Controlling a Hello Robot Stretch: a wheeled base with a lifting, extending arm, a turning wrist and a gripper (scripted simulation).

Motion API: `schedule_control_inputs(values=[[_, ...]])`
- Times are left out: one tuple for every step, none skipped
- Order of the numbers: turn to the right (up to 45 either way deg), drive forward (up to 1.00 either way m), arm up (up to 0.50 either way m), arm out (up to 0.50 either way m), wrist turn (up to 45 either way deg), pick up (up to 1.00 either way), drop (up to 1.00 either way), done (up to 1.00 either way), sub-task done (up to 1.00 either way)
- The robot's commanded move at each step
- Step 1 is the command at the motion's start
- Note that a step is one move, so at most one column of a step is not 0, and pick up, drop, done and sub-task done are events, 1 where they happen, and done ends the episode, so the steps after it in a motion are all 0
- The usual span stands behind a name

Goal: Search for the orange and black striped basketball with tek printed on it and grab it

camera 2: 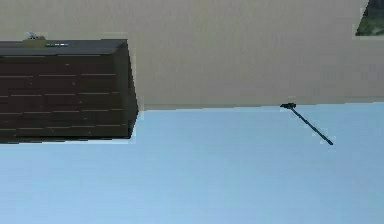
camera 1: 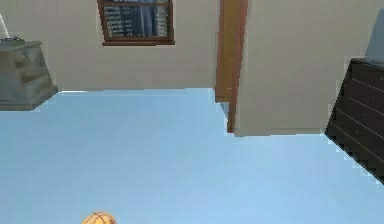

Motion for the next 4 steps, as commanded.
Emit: schedule_control_inputs(values=[[15.0, 0.0, 0.0, 0.0, 0.0, 0.0, 0.0, 0.0, 0.0], [0.0, 0.3, 0.0, 0.0, 0.0, 0.0, 0.0, 0.0, 0.0], [-45.0, 0.0, 0.0, 0.0, 0.0, 0.0, 0.0, 0.0, 0.0], [-45.0, 0.0, 0.0, 0.0, 0.0, 0.0, 0.0, 0.0, 0.0]])
